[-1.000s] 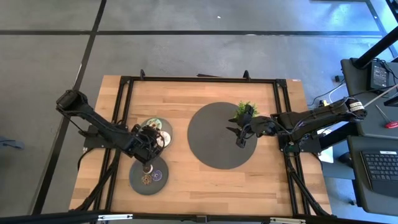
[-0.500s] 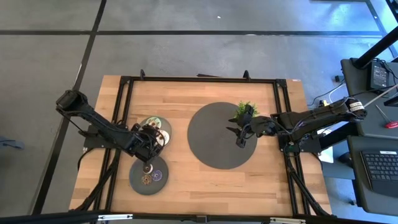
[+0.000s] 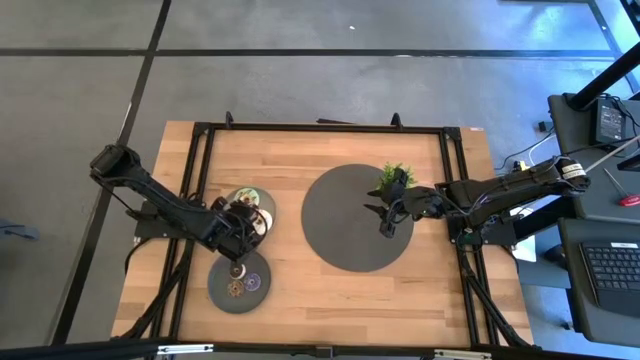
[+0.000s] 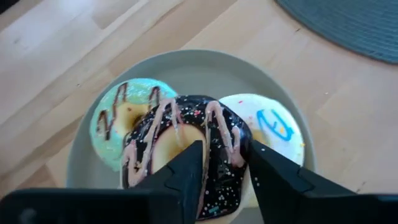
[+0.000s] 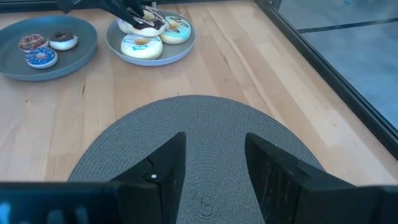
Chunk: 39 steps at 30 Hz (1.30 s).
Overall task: Pick & Place donuts
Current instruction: Put the big brown donut on the light gray plate, then return to Home Position
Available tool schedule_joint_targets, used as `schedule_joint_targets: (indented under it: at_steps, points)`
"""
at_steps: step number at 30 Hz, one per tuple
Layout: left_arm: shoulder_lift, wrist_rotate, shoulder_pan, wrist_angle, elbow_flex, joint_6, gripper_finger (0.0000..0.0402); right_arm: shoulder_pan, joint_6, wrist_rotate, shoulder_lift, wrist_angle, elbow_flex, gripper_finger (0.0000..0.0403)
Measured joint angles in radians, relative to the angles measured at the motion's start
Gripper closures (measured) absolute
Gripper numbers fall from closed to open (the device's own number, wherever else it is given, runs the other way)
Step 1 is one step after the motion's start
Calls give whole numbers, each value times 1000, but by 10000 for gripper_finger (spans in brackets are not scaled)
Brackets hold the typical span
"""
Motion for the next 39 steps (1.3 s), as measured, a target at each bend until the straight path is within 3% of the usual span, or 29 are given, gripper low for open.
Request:
schedule_joint_targets:
  at_steps: [9, 16, 24, 28, 33, 39]
  points:
    - [0, 15, 0, -83, 33, -34, 261, 0, 0, 0, 0, -1, 0, 237]
    - [-7, 13, 0, -112, 92, 33, 264, 0, 0, 0, 0, -1, 0, 237]
    - [-24, -92, 0, -88, 215, 100, 261, 0, 24, -21, 0, -32, 0, 237]
    - [-23, -126, -5, 9, 219, 144, 262, 29, 32, -143, -2, 25, -83, 237]
    - [-23, -136, -6, 293, 219, 399, 265, 58, 105, -166, -33, 298, -282, 237]
    - [-23, 2, 27, 622, 219, 724, 267, 75, 46, -263, -153, 518, -375, 237]
